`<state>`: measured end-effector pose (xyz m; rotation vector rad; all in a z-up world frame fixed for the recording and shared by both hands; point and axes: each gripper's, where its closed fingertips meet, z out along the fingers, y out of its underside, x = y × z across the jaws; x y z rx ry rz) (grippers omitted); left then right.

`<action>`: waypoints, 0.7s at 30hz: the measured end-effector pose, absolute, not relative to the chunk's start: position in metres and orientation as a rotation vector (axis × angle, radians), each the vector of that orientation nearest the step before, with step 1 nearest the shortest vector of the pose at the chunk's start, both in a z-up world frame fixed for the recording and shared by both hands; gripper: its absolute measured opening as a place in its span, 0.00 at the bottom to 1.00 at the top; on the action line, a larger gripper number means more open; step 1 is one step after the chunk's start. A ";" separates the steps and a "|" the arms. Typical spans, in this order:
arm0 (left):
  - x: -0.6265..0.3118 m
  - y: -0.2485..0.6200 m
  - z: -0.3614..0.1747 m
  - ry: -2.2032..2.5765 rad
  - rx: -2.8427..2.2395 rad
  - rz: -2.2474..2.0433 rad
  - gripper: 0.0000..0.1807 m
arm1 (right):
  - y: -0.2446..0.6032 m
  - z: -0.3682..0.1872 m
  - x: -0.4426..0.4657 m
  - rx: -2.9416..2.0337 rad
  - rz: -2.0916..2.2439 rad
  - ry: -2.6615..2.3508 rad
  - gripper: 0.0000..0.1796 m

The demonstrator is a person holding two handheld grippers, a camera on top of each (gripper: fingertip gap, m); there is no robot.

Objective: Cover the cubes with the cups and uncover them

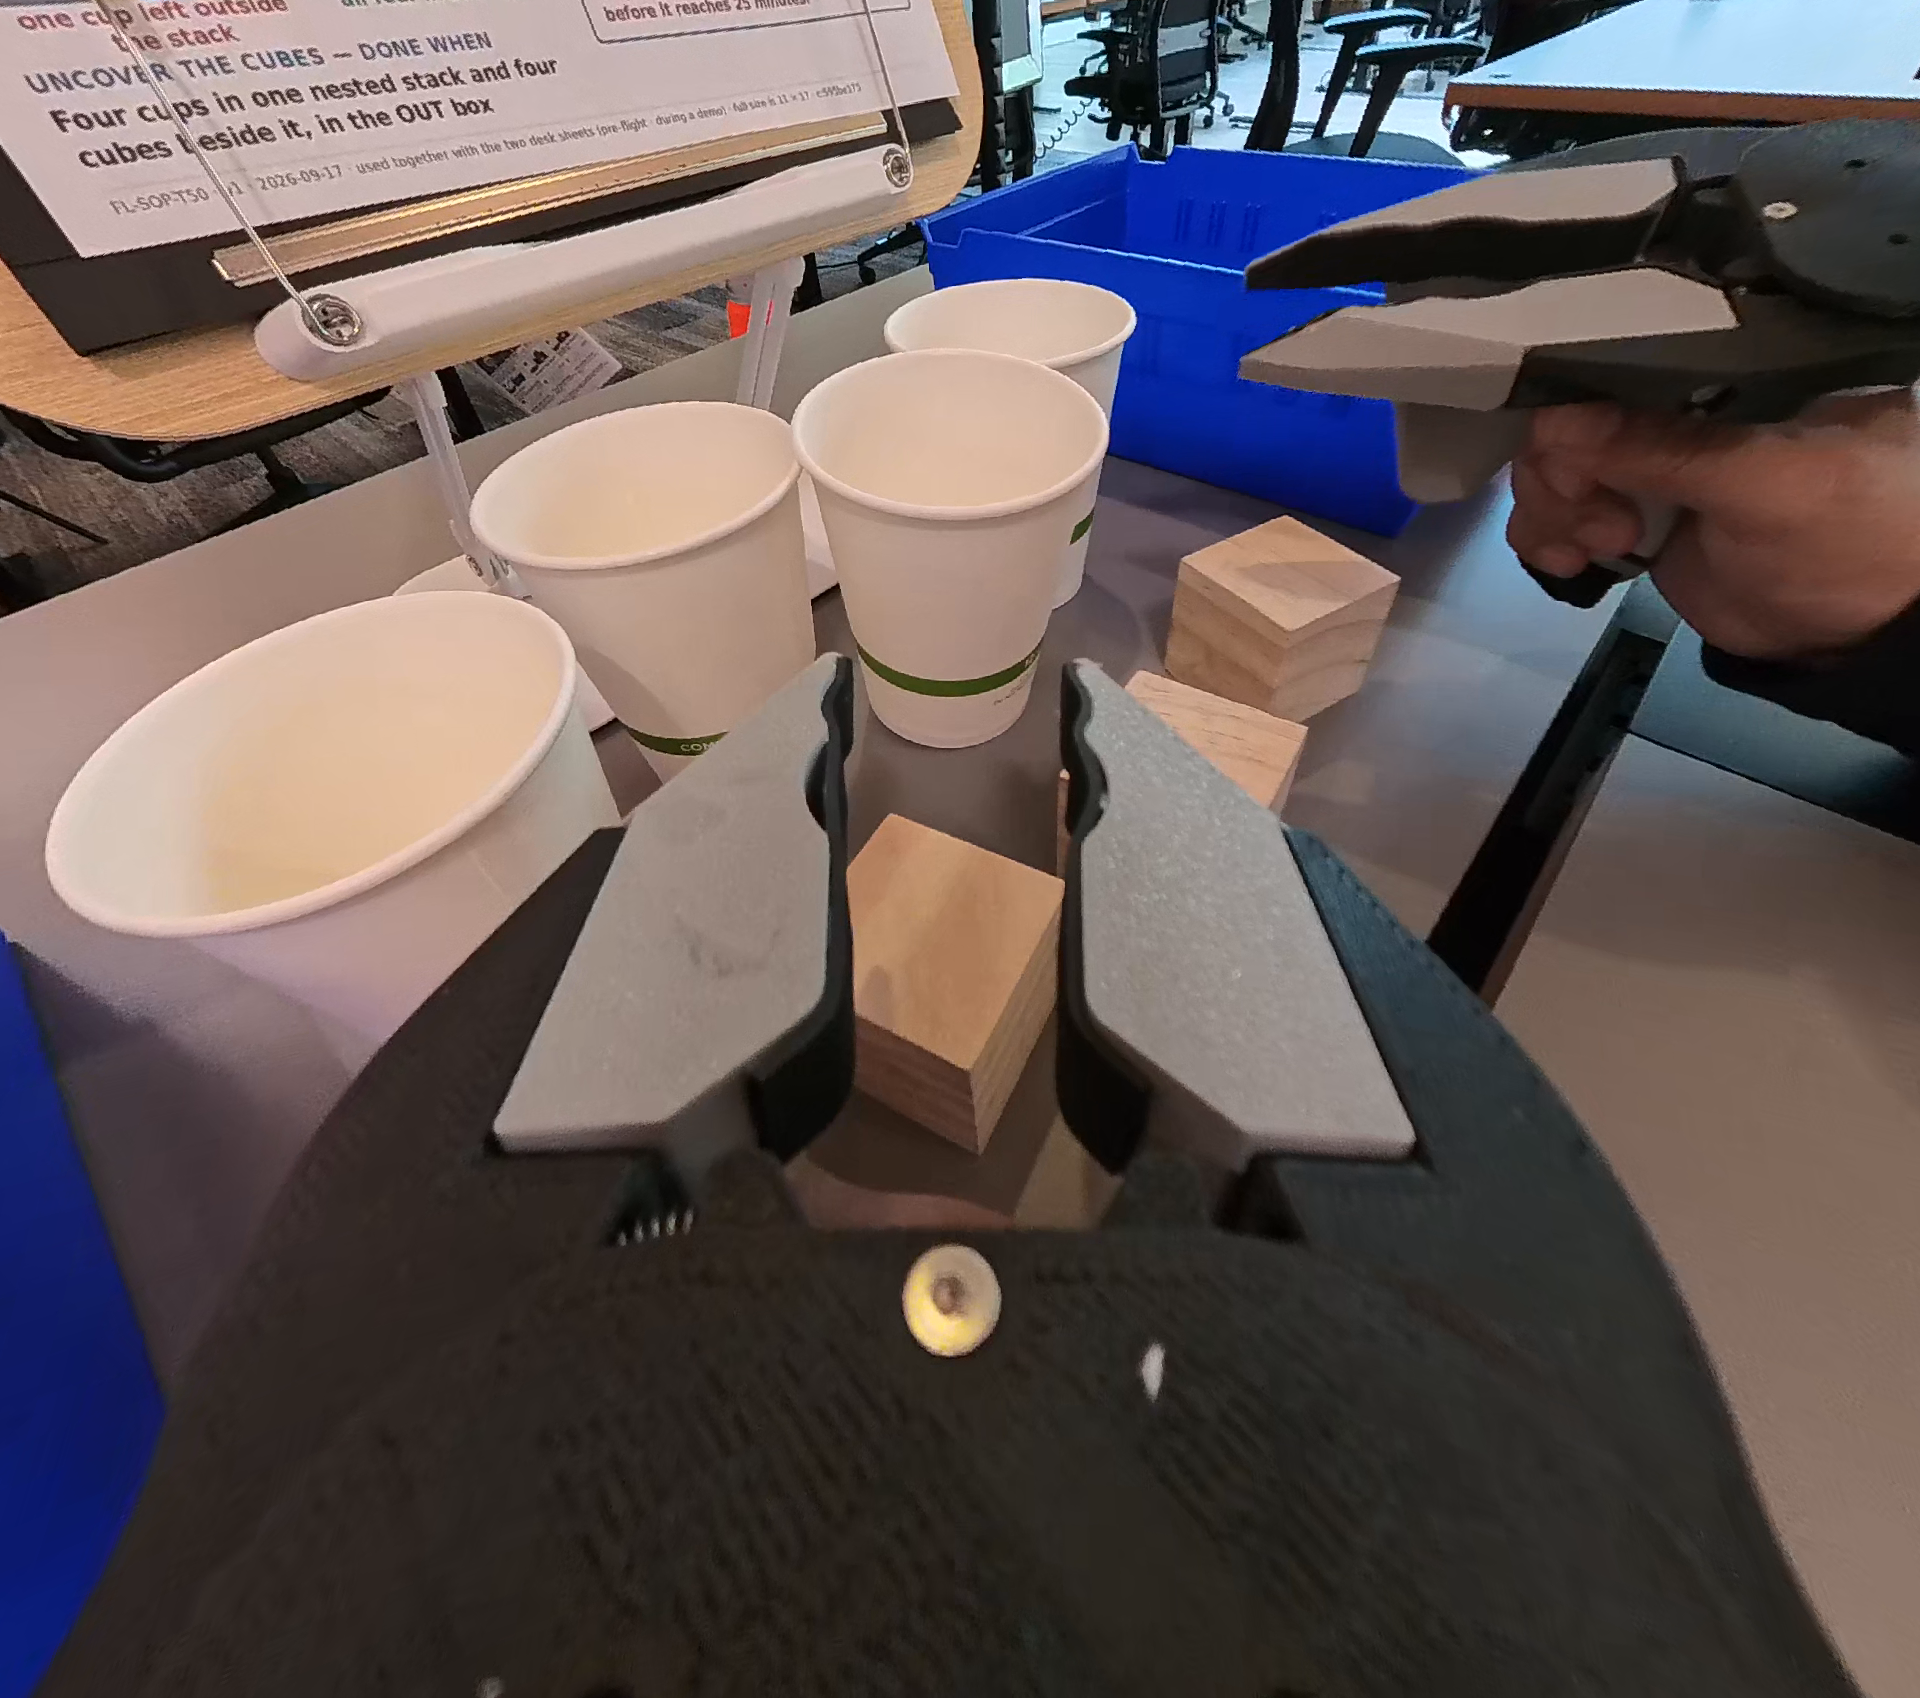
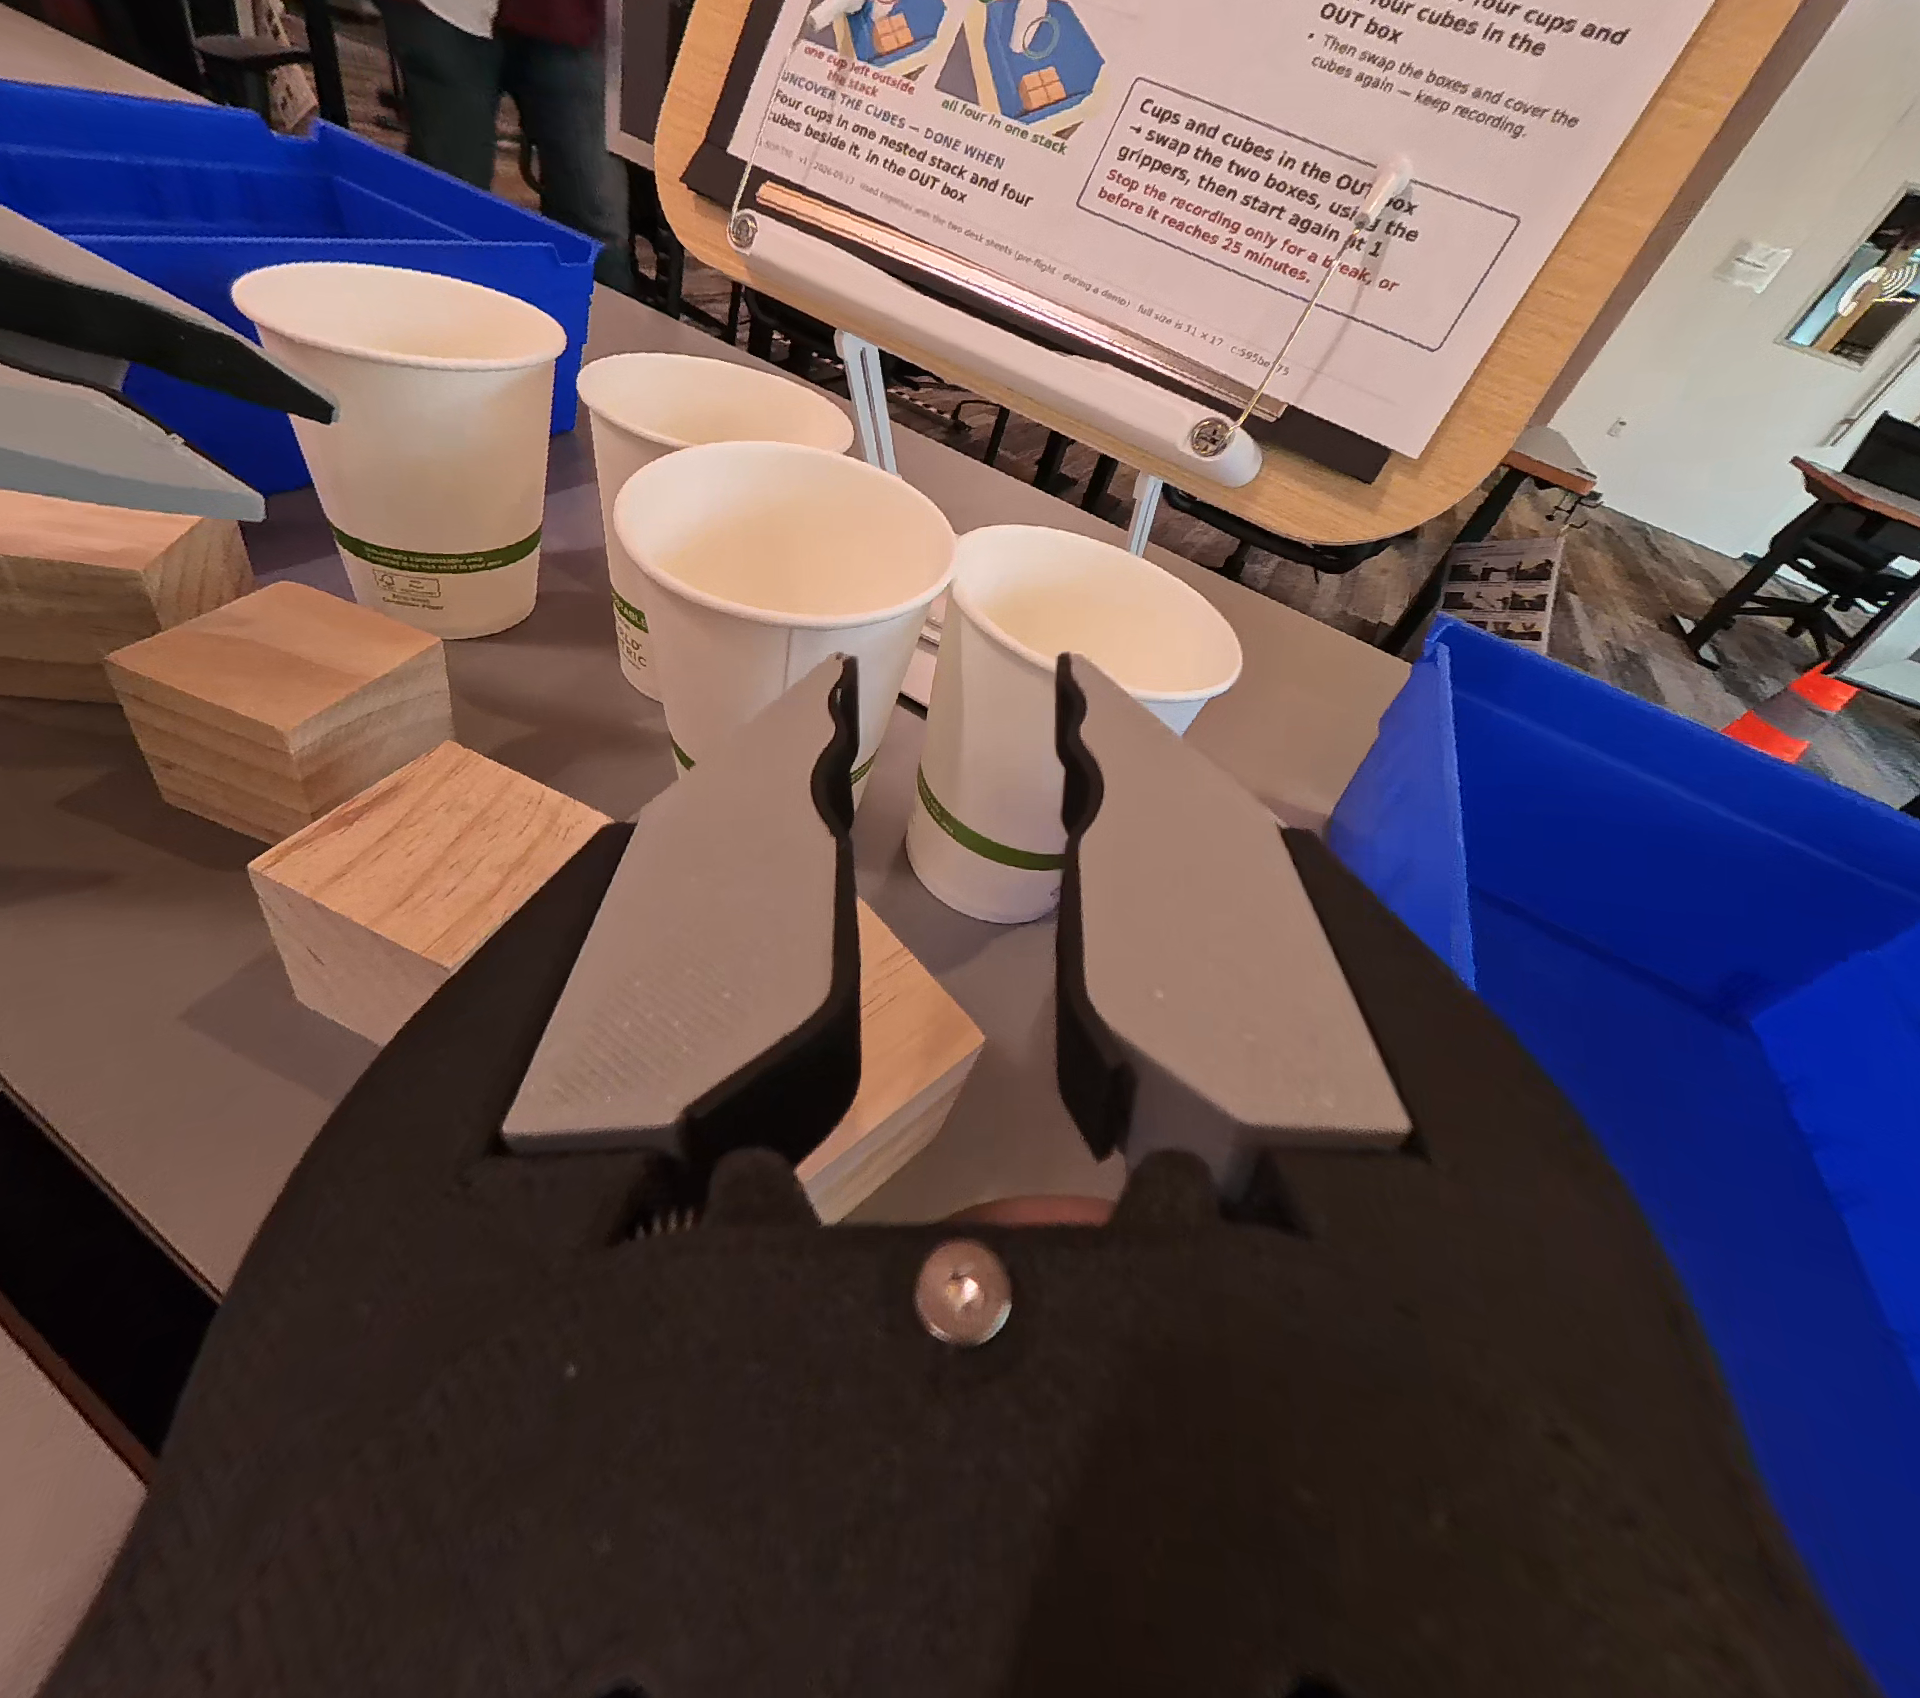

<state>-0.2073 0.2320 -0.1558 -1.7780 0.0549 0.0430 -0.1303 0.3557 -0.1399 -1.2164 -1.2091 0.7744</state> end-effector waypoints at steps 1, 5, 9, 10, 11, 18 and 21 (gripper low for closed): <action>-0.207 0.232 -0.156 0.055 -1.778 0.044 0.21 | 0.357 -0.138 -0.129 -1.216 0.773 -1.201 0.20; -0.208 0.232 -0.156 0.055 -1.778 0.041 0.21 | 0.359 -0.121 -0.123 -1.202 0.836 -1.171 0.26; -0.209 0.233 -0.157 0.043 -1.779 0.026 0.22 | 0.357 -0.087 -0.116 -1.200 0.993 -1.127 0.33; -0.209 0.233 -0.157 0.040 -1.779 0.028 0.22 | 0.362 -0.072 -0.111 -1.177 0.987 -1.084 0.34; -0.210 0.233 -0.158 0.038 -1.780 0.031 0.22 | 0.366 -0.057 -0.107 -1.153 0.978 -1.048 0.34; -0.214 0.232 -0.156 0.018 -1.773 0.040 0.22 | 0.369 -0.036 -0.116 -1.224 0.976 -1.213 0.34; -0.216 0.232 -0.159 0.013 -1.782 0.038 0.22 | 0.378 -0.034 -0.115 -1.206 0.949 -1.162 0.34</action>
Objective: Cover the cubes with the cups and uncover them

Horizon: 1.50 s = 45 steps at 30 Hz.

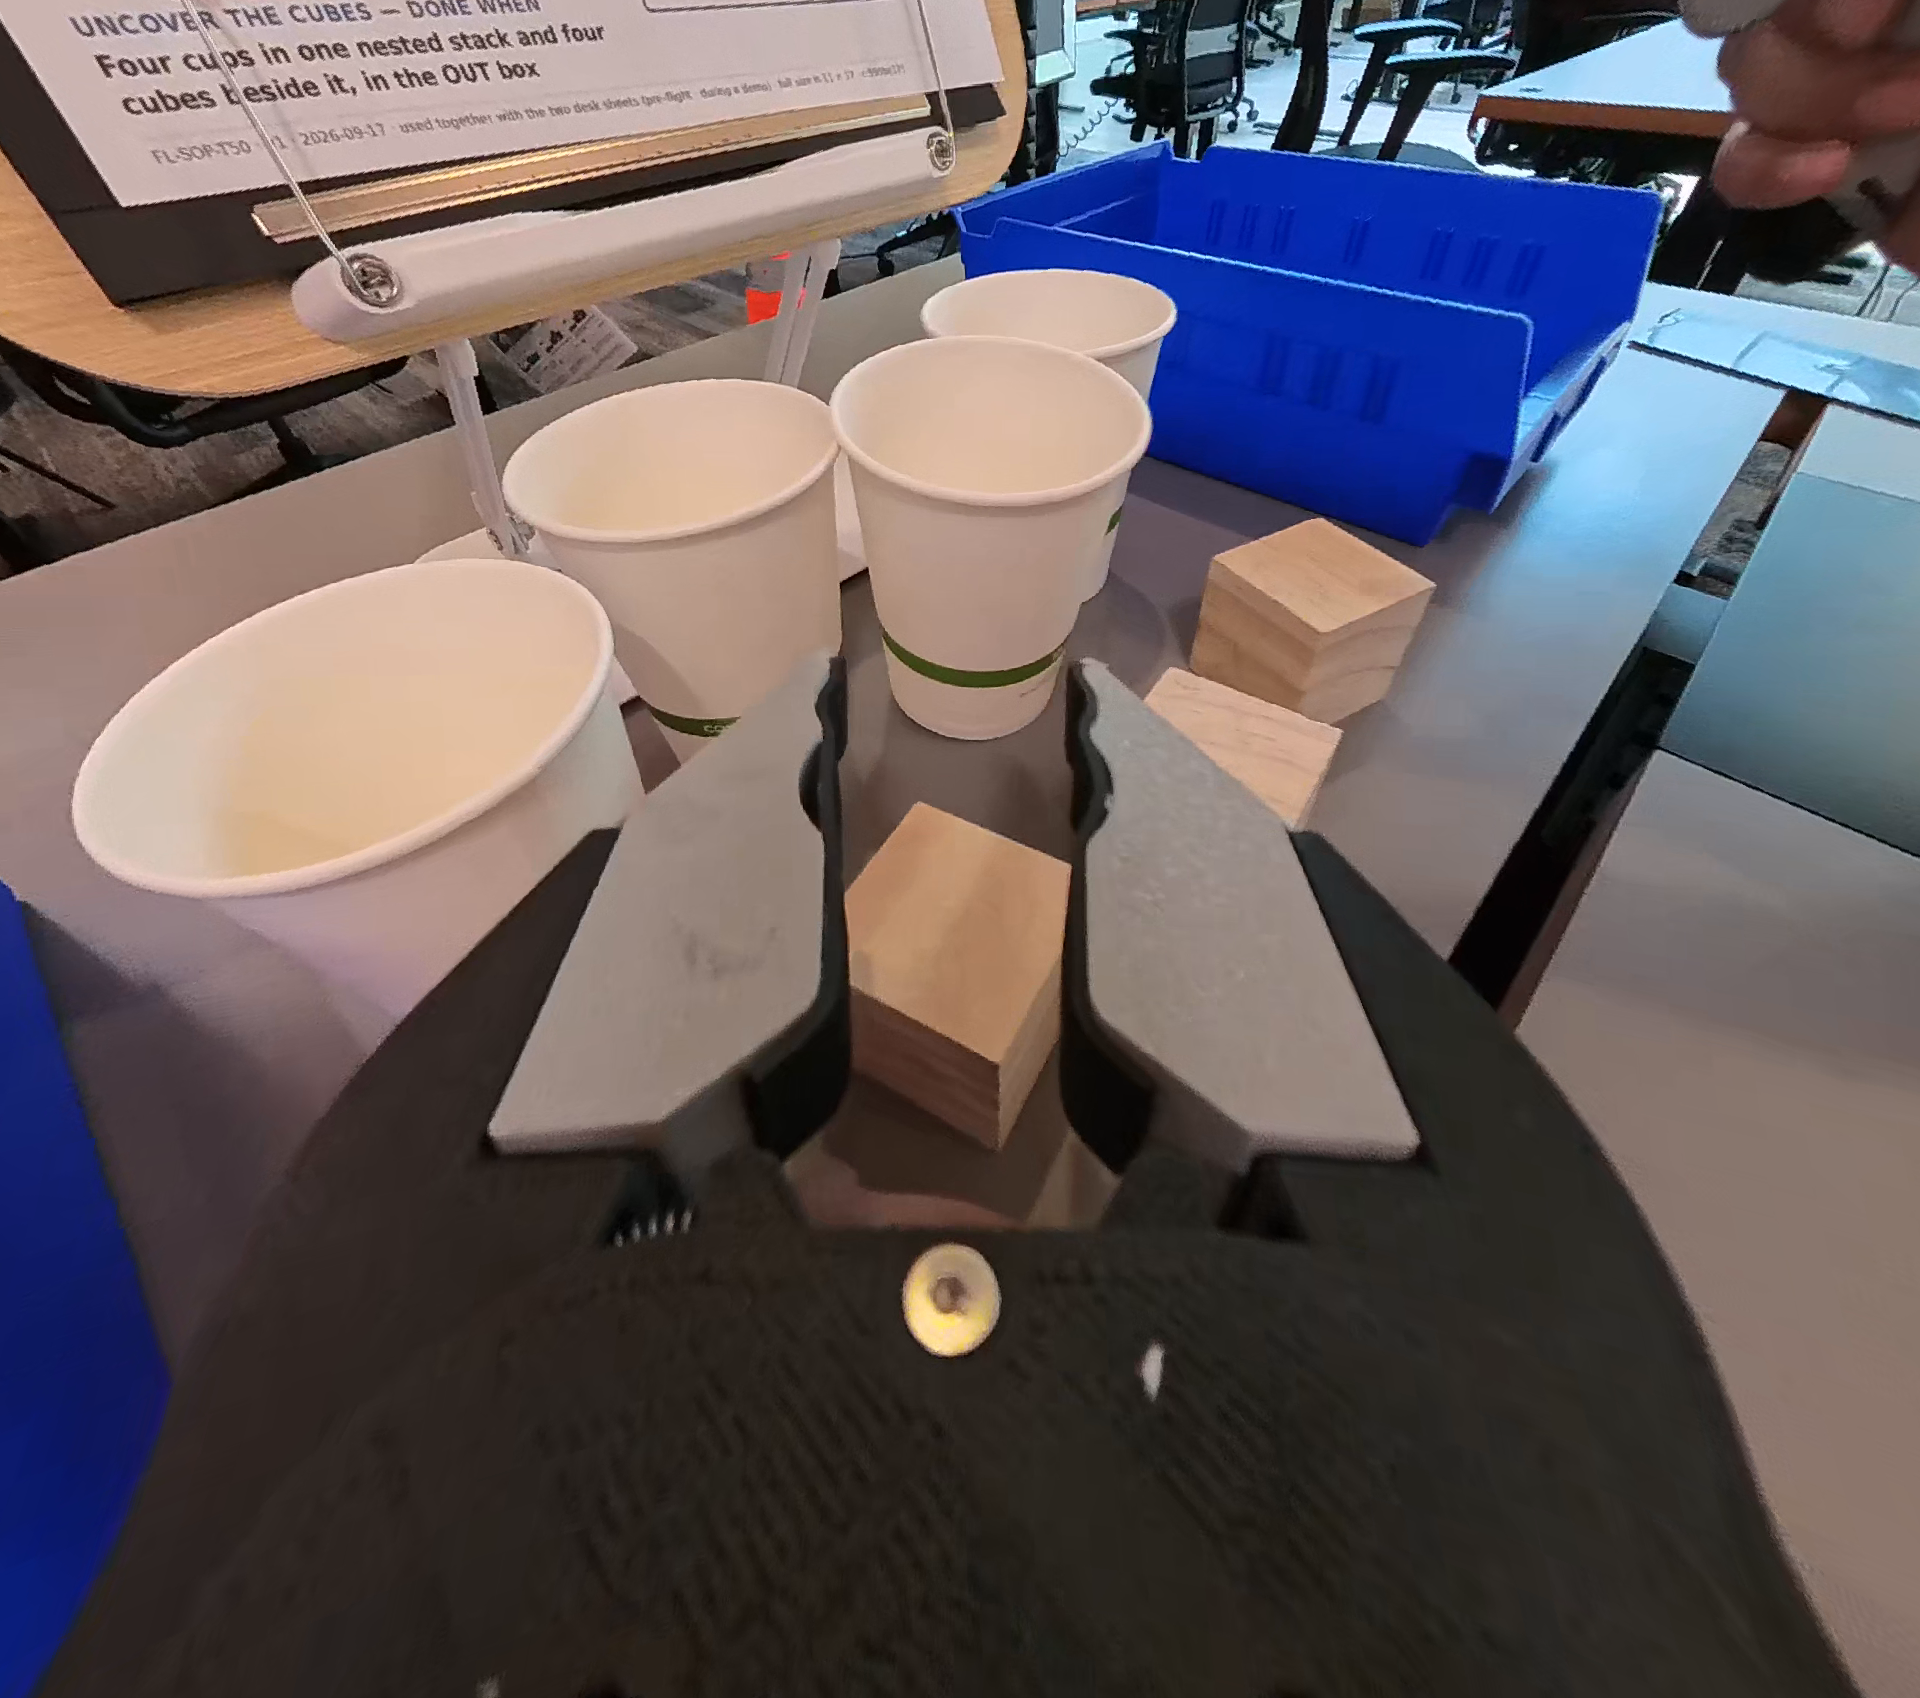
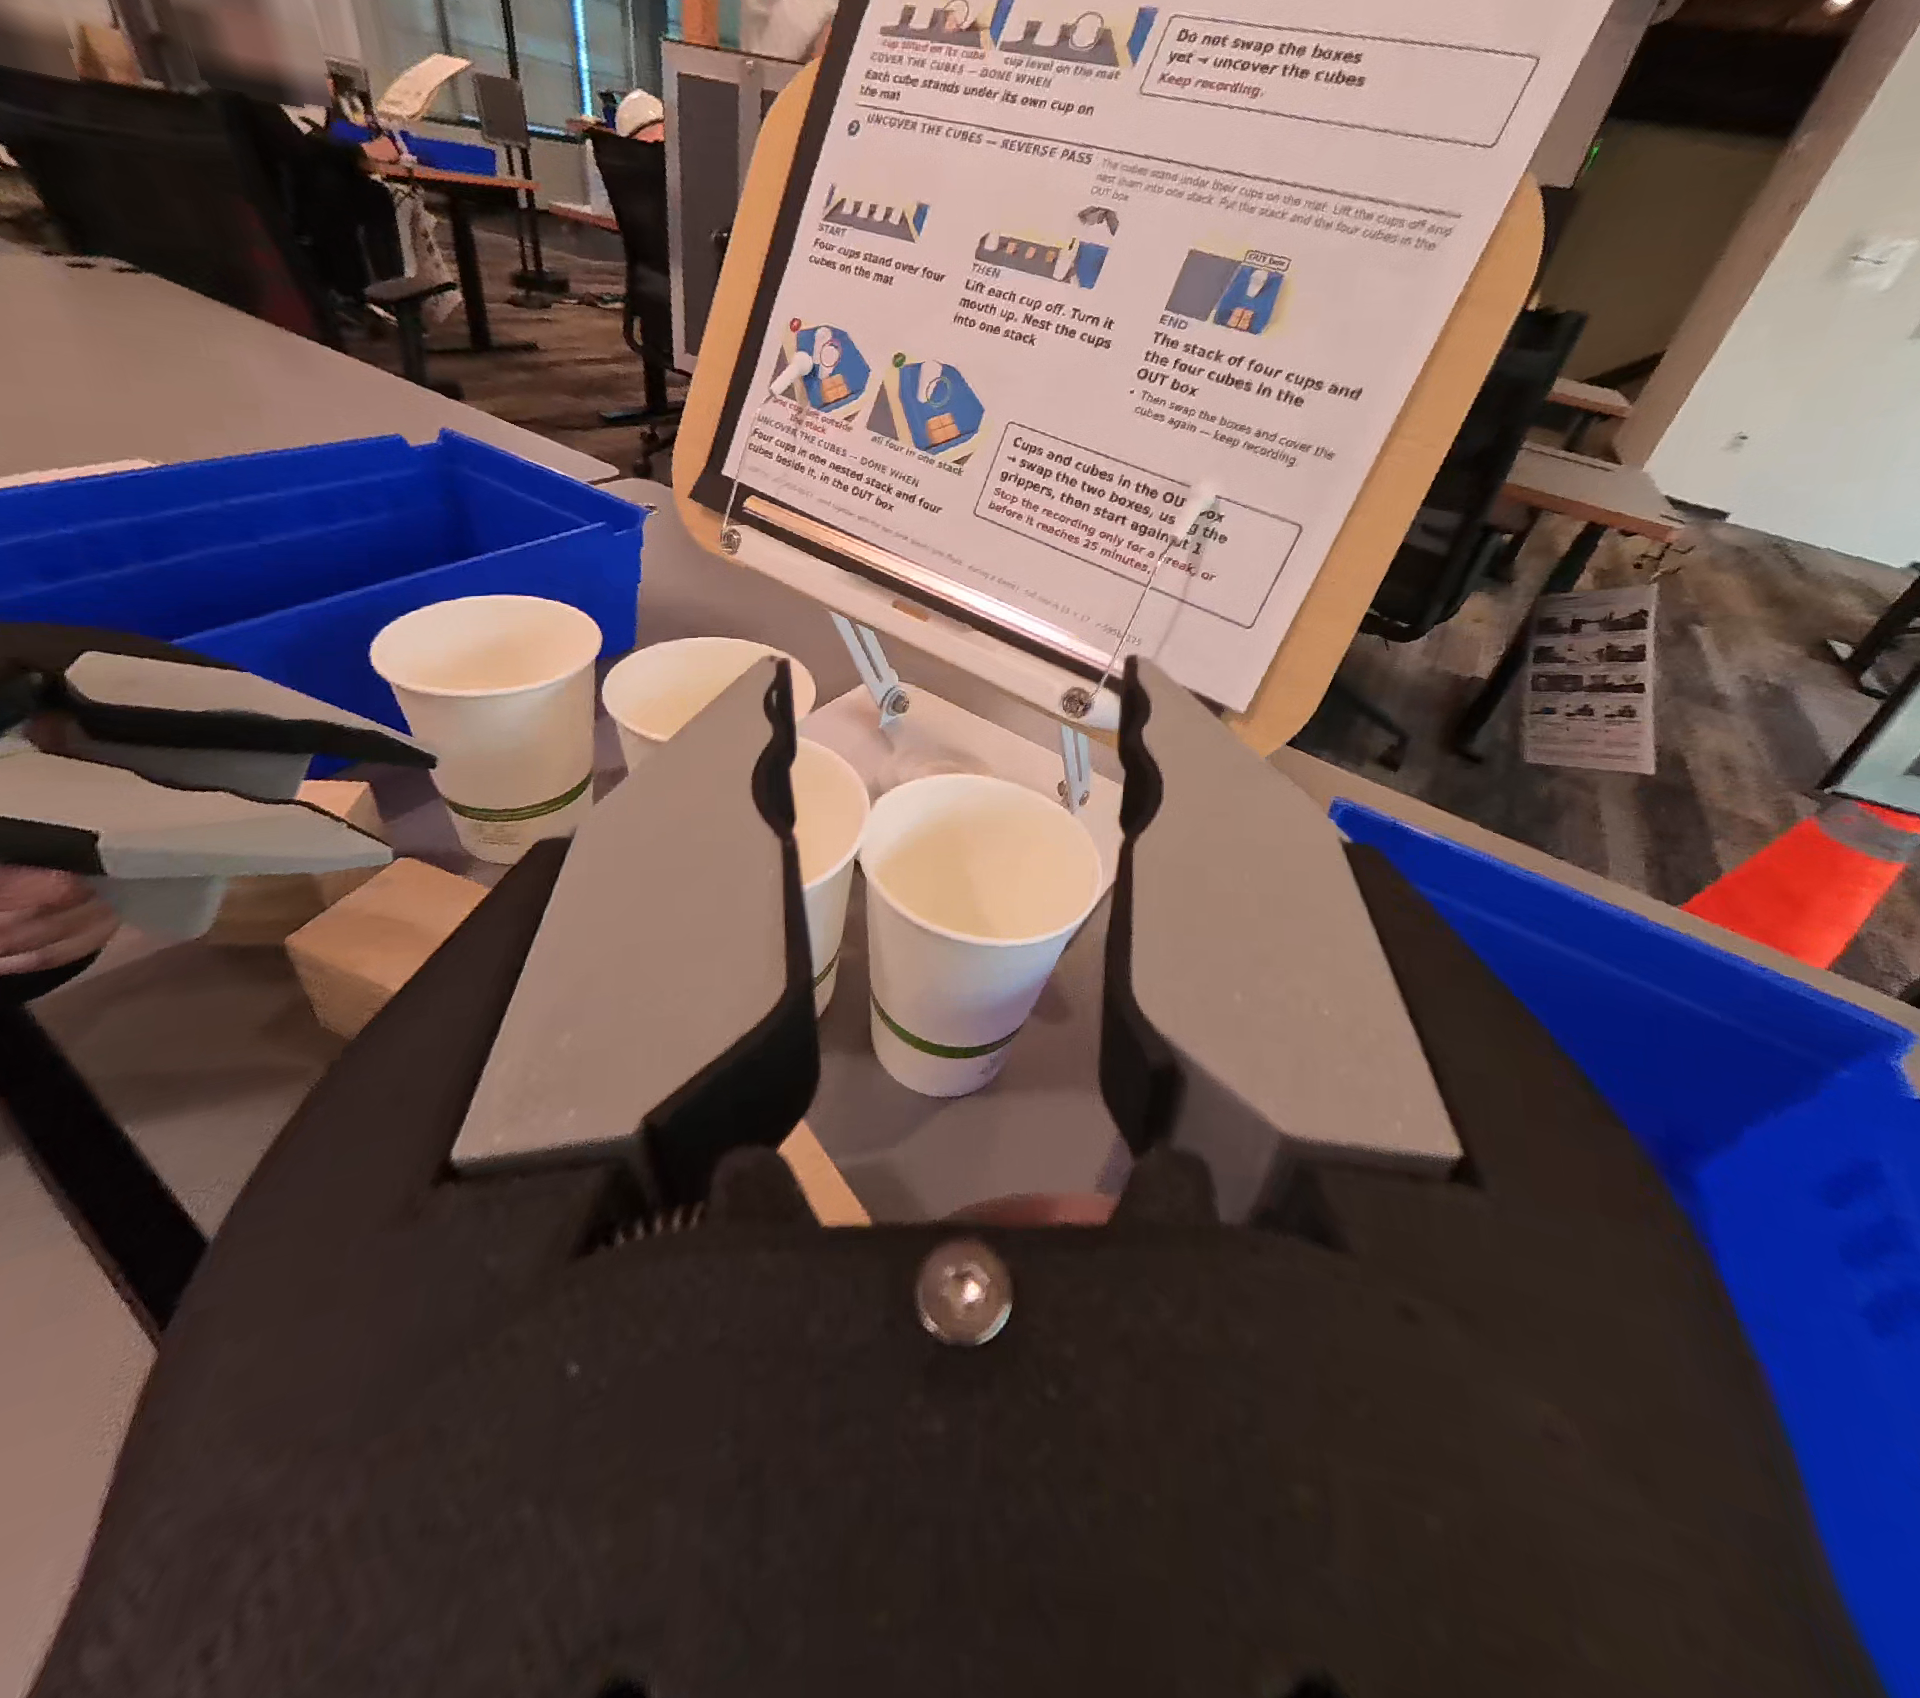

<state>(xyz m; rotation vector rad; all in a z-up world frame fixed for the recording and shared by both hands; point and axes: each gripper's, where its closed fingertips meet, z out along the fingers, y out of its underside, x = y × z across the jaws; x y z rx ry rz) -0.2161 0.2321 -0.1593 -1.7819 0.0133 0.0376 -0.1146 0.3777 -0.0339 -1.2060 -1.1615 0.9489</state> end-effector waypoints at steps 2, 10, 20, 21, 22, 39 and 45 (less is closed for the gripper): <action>-0.216 0.233 -0.161 0.014 -1.785 0.034 0.22 | 0.379 -0.041 -0.114 -1.217 0.981 -1.148 0.34; -0.216 0.234 -0.164 0.019 -1.800 0.049 0.22 | 0.378 -0.068 -0.108 -1.211 0.989 -1.115 0.30; -0.215 0.230 -0.156 0.014 -1.774 0.041 0.22 | 0.379 -0.104 -0.123 -1.270 0.850 -1.215 0.30; -0.215 0.230 -0.155 0.013 -1.775 0.034 0.22 | 0.377 -0.108 -0.125 -1.274 0.847 -1.236 0.30; -0.215 0.230 -0.154 0.011 -1.771 0.031 0.23 | 0.374 -0.111 -0.128 -1.276 0.840 -1.254 0.30; -0.214 0.230 -0.155 0.016 -1.774 0.028 0.23 | 0.378 -0.139 -0.138 -1.301 0.660 -1.328 0.29; -0.215 0.229 -0.153 0.009 -1.769 0.031 0.23 | 0.383 -0.137 -0.135 -1.317 0.654 -1.301 0.28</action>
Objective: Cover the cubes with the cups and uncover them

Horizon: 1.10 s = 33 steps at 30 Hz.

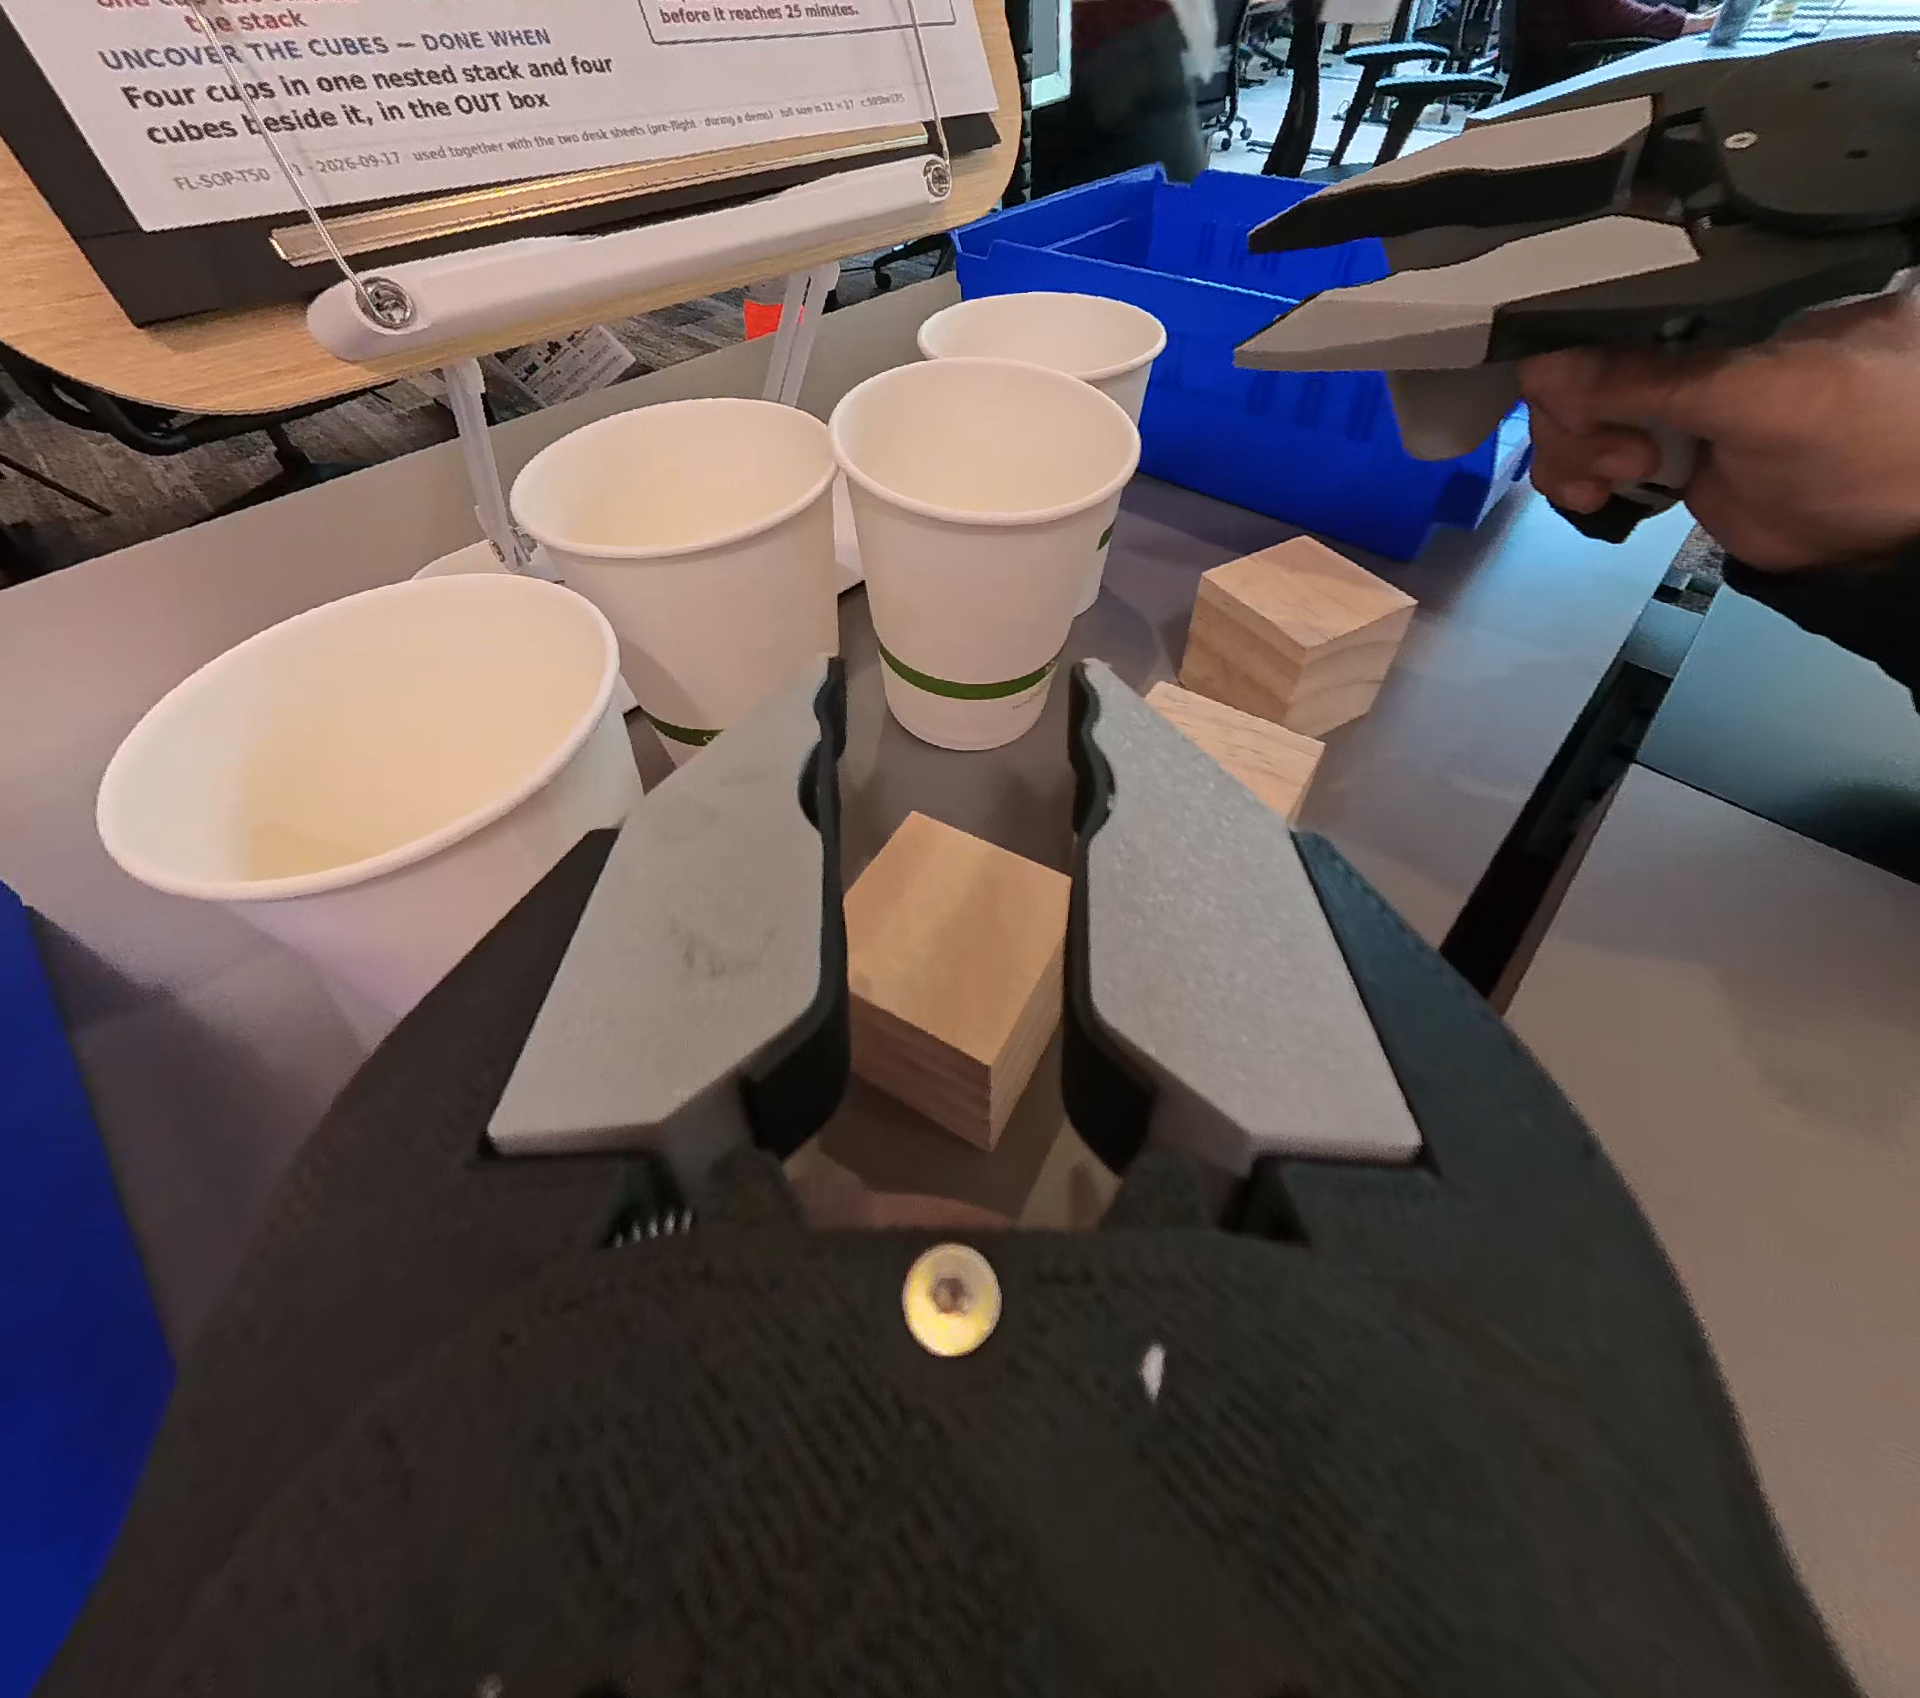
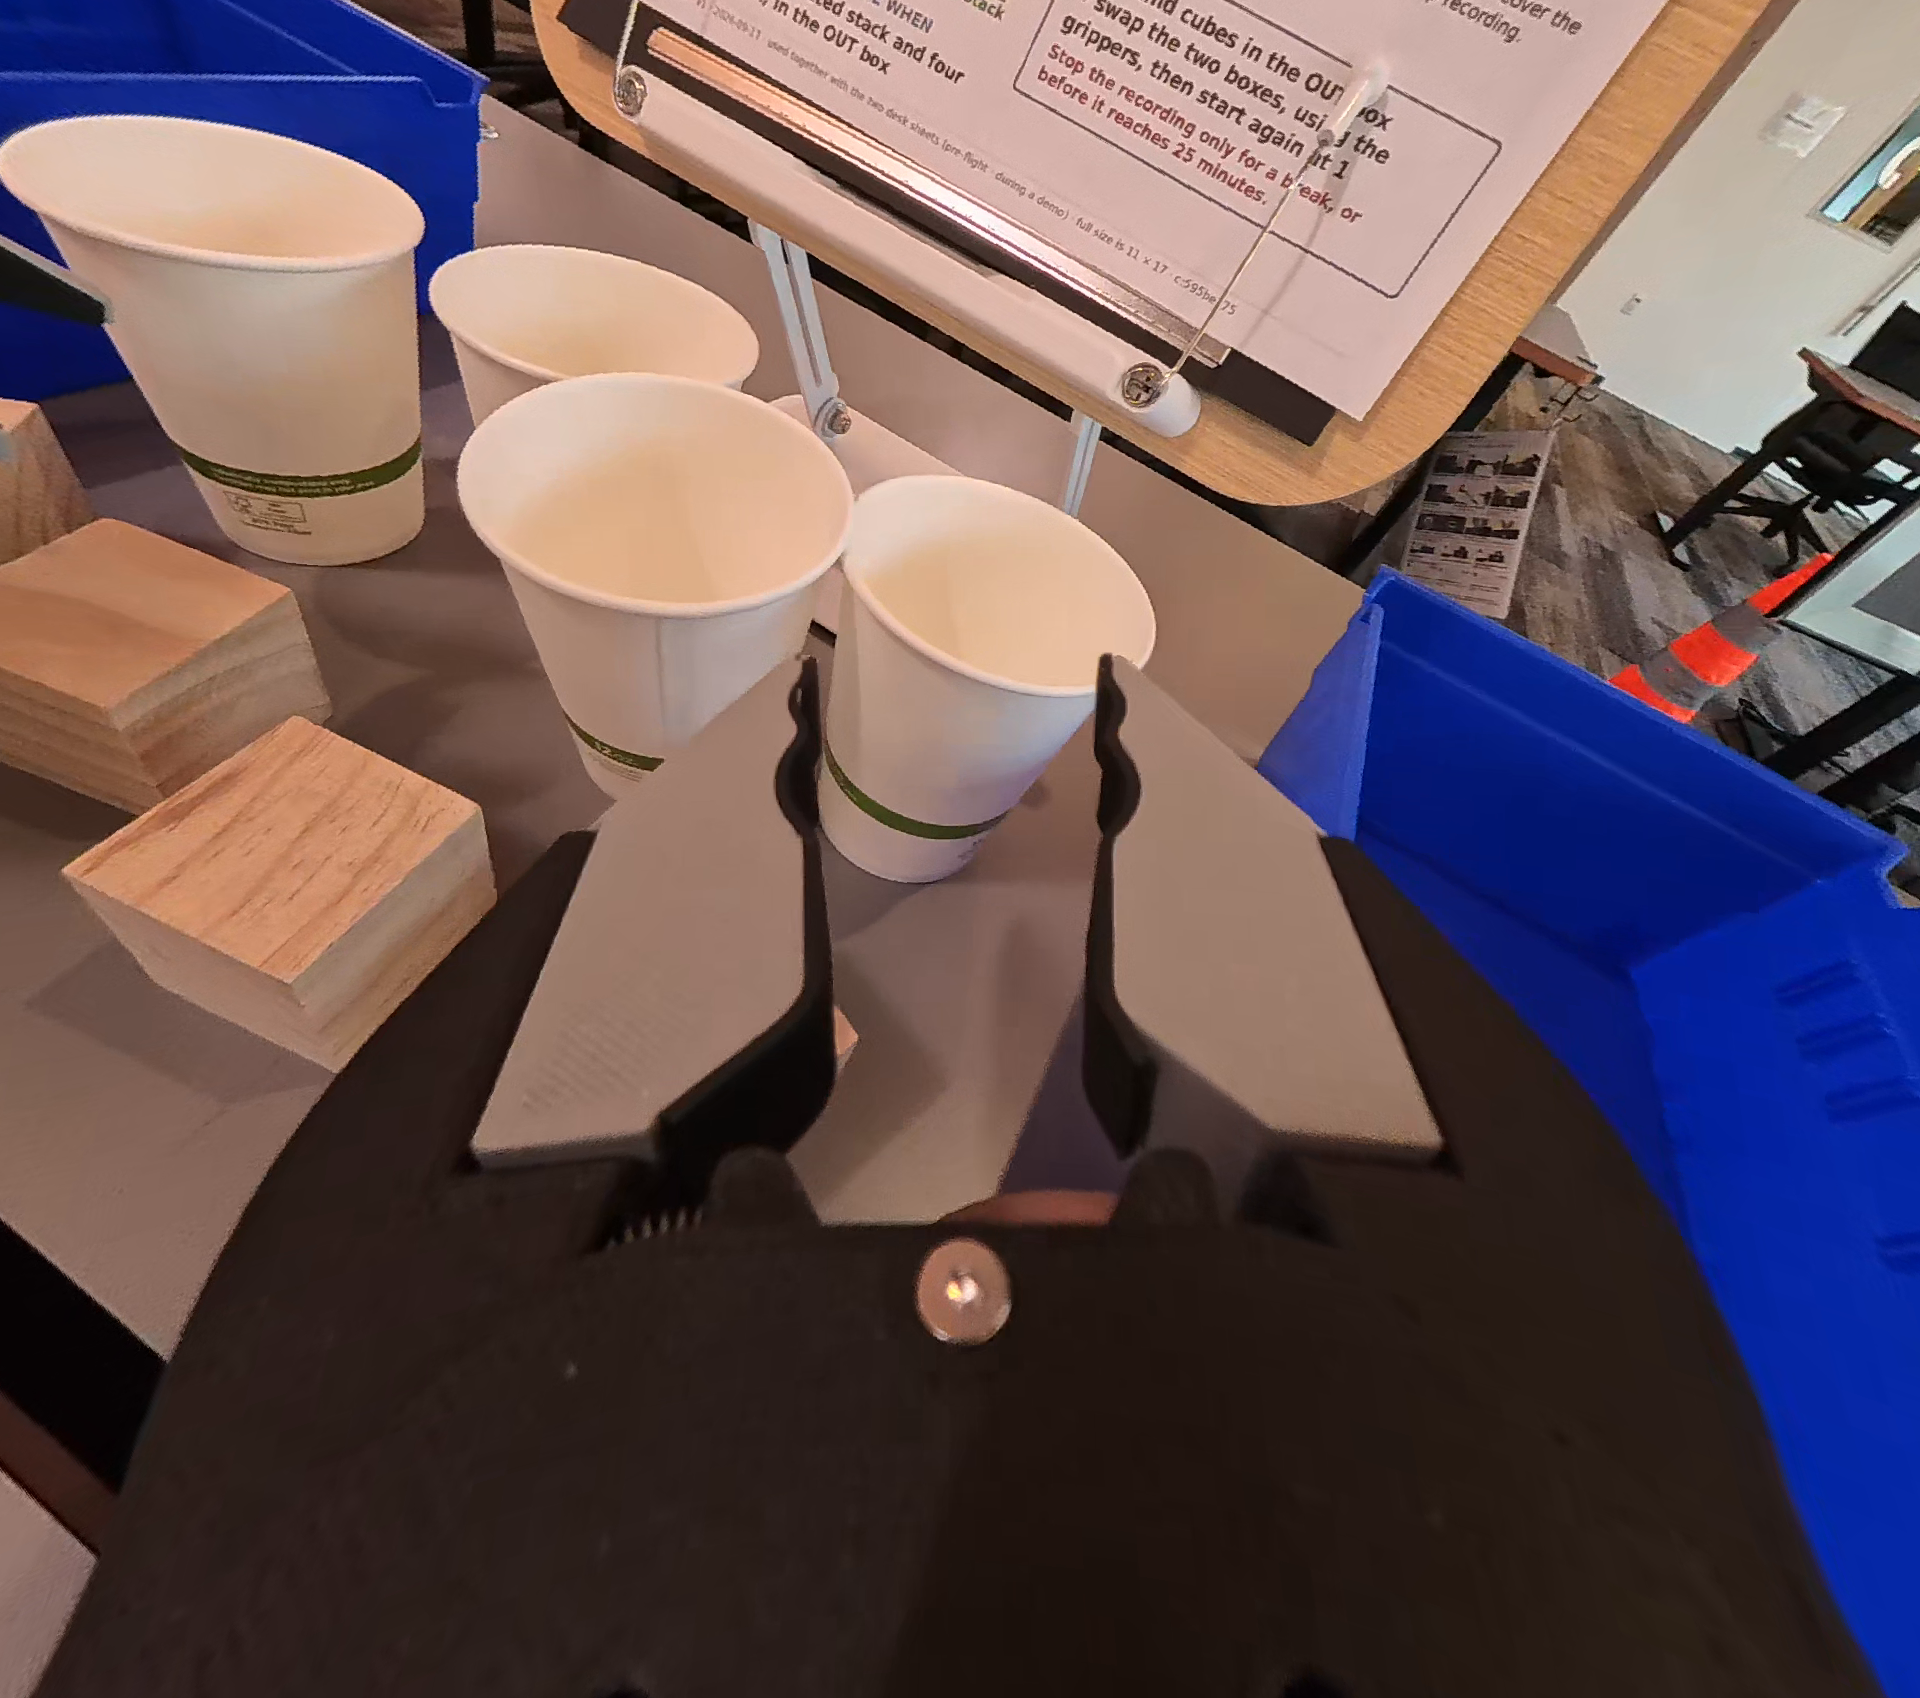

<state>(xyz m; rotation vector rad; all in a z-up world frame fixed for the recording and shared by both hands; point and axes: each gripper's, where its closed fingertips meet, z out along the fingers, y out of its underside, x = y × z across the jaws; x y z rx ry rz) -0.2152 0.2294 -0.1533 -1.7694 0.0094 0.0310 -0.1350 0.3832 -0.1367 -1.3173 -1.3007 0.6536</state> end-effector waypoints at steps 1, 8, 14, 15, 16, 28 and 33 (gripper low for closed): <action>-0.216 0.229 -0.153 0.009 -1.769 0.035 0.23 | 0.385 -0.137 -0.134 -1.320 0.645 -1.294 0.28; -0.221 0.227 -0.149 -0.015 -1.756 0.051 0.23 | 0.401 -0.134 -0.126 -1.378 0.627 -1.225 0.27; -0.240 0.221 -0.146 -0.118 -1.753 0.060 0.23 | 0.389 -0.134 -0.129 -1.342 0.689 -1.285 0.26; -0.242 0.221 -0.145 -0.130 -1.749 0.058 0.25 | 0.385 -0.134 -0.130 -1.328 0.691 -1.297 0.26; -0.243 0.220 -0.144 -0.138 -1.747 0.052 0.26 | 0.383 -0.134 -0.131 -1.320 0.682 -1.306 0.26; -0.240 0.216 -0.134 -0.140 -1.719 0.019 0.32 | 0.395 -0.131 -0.125 -1.347 0.663 -1.232 0.26; -0.240 0.215 -0.130 -0.145 -1.700 0.021 0.33 | 0.394 -0.137 -0.126 -1.370 0.669 -1.231 0.26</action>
